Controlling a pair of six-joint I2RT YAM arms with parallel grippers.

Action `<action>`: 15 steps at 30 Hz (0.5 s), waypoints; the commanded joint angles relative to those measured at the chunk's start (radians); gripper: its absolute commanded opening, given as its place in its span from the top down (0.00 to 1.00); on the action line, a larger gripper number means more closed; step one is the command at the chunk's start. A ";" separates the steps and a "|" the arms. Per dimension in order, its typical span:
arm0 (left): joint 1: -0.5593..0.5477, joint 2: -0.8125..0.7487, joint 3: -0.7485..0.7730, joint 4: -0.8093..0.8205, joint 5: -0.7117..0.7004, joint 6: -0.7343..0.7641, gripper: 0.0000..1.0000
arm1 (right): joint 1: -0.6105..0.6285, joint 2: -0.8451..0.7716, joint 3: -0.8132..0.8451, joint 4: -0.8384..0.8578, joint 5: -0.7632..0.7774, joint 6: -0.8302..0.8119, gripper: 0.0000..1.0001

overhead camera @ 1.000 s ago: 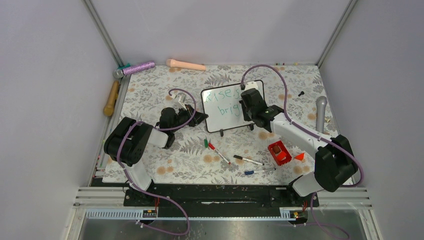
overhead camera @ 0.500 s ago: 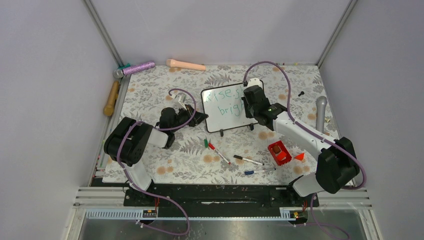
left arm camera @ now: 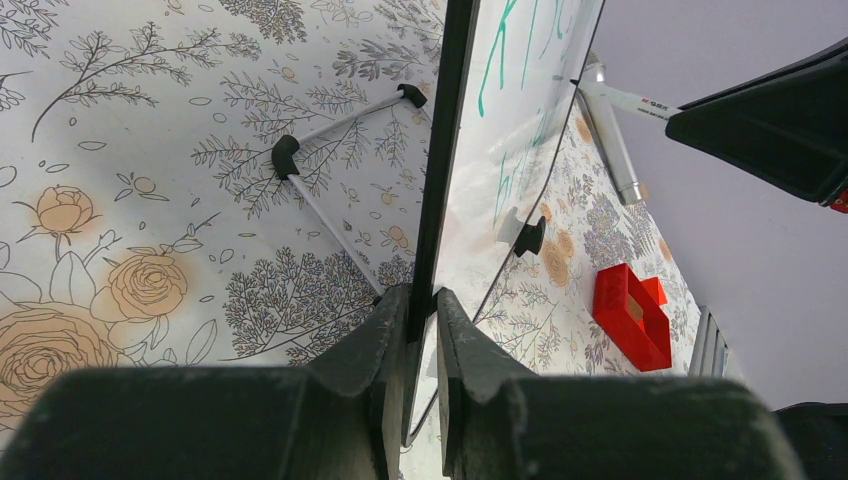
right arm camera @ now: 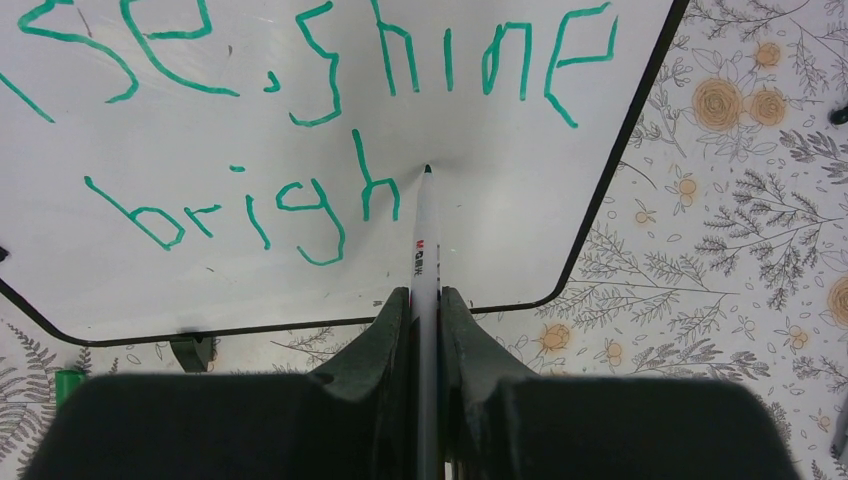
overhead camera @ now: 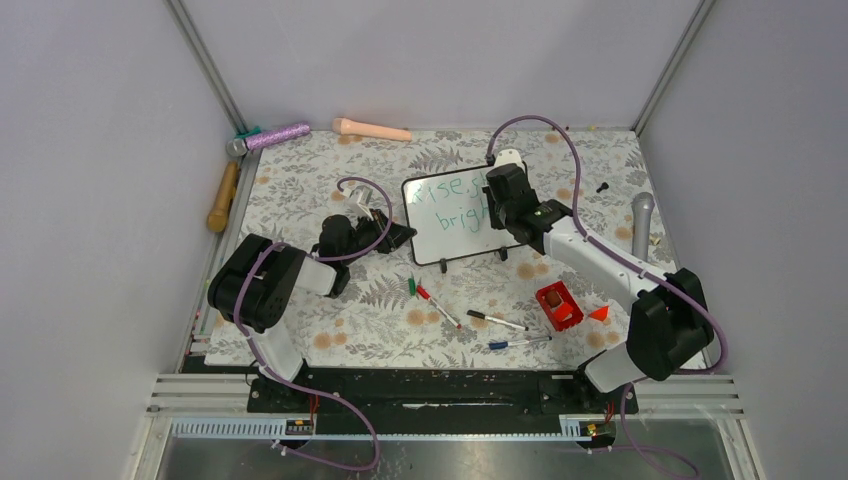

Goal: Write a sentence on the whiteboard

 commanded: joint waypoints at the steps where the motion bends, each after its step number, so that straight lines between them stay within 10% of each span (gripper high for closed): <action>1: 0.013 0.008 0.010 0.054 -0.018 0.003 1.00 | -0.007 0.006 0.034 0.005 0.000 -0.002 1.00; 15: 0.013 0.008 0.011 0.053 -0.019 0.002 1.00 | -0.009 0.040 0.036 0.003 0.031 0.005 1.00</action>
